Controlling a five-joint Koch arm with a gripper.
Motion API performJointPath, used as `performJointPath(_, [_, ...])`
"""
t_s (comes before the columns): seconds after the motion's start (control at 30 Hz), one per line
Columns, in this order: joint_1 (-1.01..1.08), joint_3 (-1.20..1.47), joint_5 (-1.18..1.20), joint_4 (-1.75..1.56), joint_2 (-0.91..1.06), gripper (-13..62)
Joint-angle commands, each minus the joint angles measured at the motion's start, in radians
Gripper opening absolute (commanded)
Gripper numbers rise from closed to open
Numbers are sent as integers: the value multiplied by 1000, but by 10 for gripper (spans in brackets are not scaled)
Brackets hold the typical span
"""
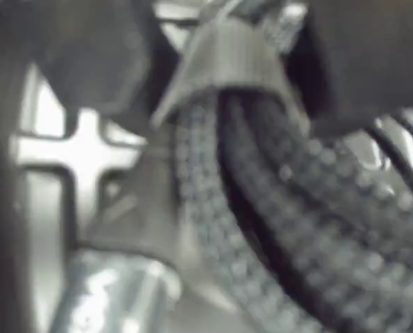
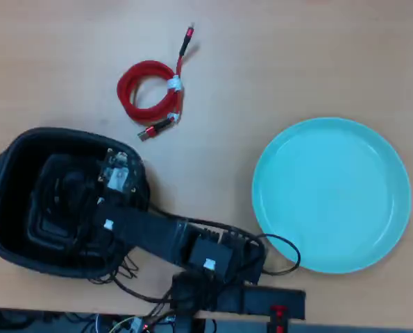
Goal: Put a black charging cable in a black bowl and put a red charging cable in a green bowl
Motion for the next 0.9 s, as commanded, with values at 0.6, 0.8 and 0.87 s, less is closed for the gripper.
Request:
performJointPath(0.6, [-15, -804, -9, 8, -12, 499])
performJointPath(0.8, [107, -804, -6, 121, -8, 403])
performJointPath(0.87, [146, -807, -8, 146, -6, 346])
